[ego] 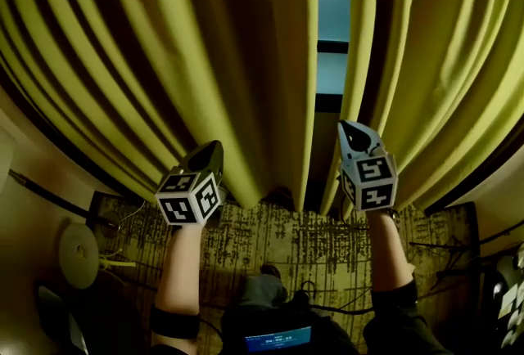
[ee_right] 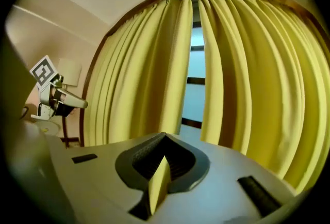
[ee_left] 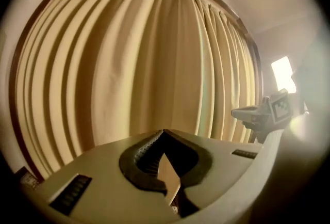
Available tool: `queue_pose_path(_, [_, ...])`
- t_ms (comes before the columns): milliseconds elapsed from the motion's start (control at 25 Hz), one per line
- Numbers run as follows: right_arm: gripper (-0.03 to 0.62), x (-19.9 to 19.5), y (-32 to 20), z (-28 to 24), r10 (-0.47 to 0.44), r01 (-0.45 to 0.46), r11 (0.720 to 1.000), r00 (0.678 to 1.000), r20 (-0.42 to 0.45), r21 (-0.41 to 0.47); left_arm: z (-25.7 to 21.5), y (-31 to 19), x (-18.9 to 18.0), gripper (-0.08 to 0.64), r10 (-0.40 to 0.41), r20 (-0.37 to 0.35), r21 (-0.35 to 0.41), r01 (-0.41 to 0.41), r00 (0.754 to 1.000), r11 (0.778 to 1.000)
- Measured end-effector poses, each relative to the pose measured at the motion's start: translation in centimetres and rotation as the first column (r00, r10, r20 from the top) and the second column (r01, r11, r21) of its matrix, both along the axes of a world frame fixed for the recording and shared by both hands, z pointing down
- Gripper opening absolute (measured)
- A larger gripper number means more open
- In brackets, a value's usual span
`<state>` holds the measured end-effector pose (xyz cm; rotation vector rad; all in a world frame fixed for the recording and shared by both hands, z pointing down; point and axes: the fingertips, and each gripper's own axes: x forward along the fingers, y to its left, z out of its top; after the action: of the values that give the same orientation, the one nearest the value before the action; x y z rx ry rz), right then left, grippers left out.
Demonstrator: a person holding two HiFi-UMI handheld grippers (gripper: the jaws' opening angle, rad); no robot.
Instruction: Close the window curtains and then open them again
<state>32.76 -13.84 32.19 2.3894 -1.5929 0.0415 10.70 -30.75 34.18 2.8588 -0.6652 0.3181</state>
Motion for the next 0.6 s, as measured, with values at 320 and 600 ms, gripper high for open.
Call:
queue_pose_path(320, [0.012,-6.6,5.6,10.8,0.024,-0.002,0.990,0.988,0.152,-0.139,4.7,2.8,-5.3,0.003,0.016,0.084,0.002,-0.016,0.996,1.000])
queue_pose_path(600, [0.012,-9.9,7.6,14.5,0.087,-0.059,0.990,0.970,0.229,-0.125,7.6,2.8,-9.7,0.003,0.041,0.114,-0.006,-0.040,0.993,0.999])
